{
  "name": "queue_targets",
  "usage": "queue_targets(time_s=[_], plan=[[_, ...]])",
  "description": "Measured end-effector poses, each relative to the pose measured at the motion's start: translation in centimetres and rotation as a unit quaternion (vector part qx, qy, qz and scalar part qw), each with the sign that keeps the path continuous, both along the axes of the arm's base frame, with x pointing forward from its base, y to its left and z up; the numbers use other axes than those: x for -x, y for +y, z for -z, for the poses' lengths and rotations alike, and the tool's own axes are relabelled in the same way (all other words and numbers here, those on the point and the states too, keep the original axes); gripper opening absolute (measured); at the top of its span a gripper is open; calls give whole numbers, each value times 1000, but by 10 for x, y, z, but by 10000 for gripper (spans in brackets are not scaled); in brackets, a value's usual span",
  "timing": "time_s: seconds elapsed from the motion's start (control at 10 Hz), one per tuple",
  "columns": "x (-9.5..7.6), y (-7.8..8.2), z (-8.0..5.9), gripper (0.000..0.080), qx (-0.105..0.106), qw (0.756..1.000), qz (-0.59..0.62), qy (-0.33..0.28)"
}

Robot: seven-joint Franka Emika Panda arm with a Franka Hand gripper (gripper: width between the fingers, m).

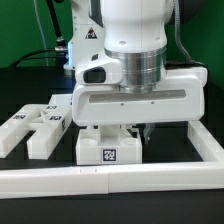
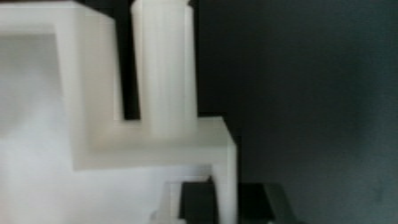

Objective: Assemble chair

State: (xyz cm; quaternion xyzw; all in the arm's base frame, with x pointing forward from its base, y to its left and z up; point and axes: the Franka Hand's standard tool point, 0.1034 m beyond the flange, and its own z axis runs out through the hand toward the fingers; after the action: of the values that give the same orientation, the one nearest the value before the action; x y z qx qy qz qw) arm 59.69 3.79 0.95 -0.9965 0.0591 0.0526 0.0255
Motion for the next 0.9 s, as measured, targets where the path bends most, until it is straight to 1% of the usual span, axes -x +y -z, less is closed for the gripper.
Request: queue_targets(time_s=[0.4, 0.5, 0.6, 0.9], plan=[[0, 1, 0, 33, 0, 1000, 0, 0], [-2, 7, 0, 33, -1, 1000, -3, -1], [-7, 15, 0, 34, -2, 1000, -8, -4], [-26, 30, -1, 34, -7, 1000, -16, -17]])
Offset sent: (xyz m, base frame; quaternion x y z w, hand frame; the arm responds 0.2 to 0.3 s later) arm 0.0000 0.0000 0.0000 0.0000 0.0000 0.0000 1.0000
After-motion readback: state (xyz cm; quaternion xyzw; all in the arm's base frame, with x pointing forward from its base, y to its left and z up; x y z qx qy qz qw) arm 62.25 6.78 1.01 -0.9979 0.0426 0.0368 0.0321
